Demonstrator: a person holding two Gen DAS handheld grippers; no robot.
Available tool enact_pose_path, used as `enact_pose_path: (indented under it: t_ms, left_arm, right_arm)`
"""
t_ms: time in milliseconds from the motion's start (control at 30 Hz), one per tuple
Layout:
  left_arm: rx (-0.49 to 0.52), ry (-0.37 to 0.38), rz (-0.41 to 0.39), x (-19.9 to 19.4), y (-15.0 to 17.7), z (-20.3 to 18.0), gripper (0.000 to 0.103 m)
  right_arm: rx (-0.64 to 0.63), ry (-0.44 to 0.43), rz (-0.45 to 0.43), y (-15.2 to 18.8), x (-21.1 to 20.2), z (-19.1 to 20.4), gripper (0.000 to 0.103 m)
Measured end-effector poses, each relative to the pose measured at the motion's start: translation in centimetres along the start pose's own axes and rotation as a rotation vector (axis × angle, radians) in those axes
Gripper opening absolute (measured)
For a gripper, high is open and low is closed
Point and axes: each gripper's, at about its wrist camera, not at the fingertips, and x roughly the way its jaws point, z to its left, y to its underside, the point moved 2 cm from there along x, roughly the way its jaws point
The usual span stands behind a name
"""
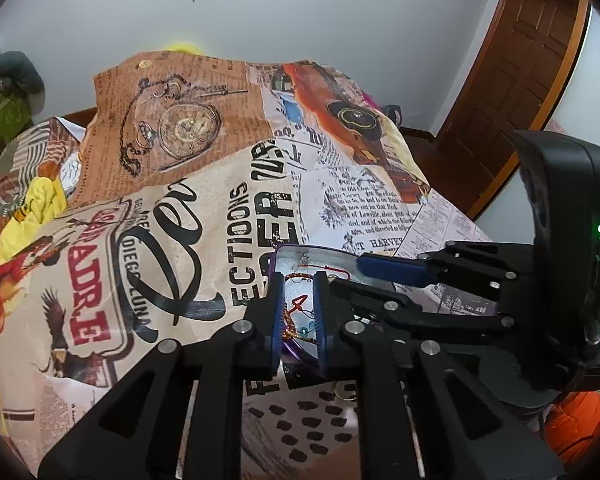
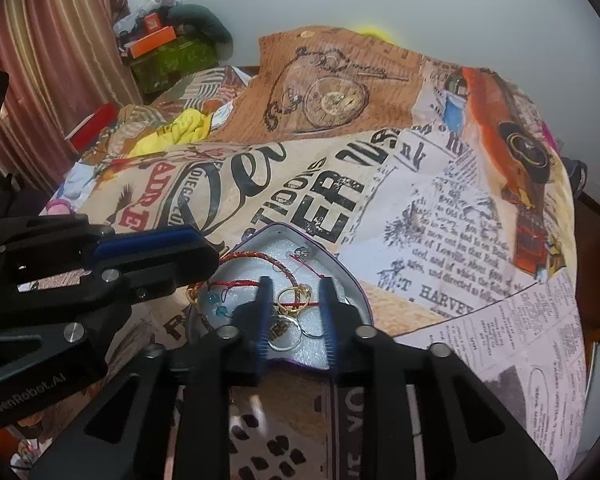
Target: Organize jewelry
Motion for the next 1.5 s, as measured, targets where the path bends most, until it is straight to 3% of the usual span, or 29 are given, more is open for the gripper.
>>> enact_pose_path:
  t_ms: [100,233,533,700,900,1233,1500]
  left_arm:
    - [-0.002,-0.007,-0.011,-0.8,-0.2,-0.2,0.015]
    - [-0.002,-0.017,-0.034,-2.2,-0.3,-0.6,0.027]
    - [0.031,-0.036,-0.048,-4.4,0.2,-2.1,0.032]
    - [0.047,-0.048,-0.041,-4.8,0.9,-2.9,0.035]
    - [0.038,-0.055,-0.015,-4.6,2.0,-2.9,0.043]
    - [0.073,-0.027,0.124,-1.1,5.5,-4.4,0.043]
    - [0.048,-0.028,0.179,1.4,6.6,-4.2,0.043]
  right_arm:
    - [0.001,0.01,-0.018,0.0,-1.1,0.0,0.027]
    - [0.012,0.021,-0.045,-0.1,-2.8,-0.2,0.027]
    - [0.027,0.054,-0.084,0.9,-6.0,-0.6,0.029]
    - [0.049,0.075,-0.108,1.8,-7.6,-1.2,0.041]
    - [0.084,0.107,-0.125,2.9,-9.2,-2.3,0.042]
    - [0.132,0.138,-0.06,6.2,-8.2,-4.0,0.043]
    - [0.16,0.113,0.033,8.4,-5.5,-5.1,0.043]
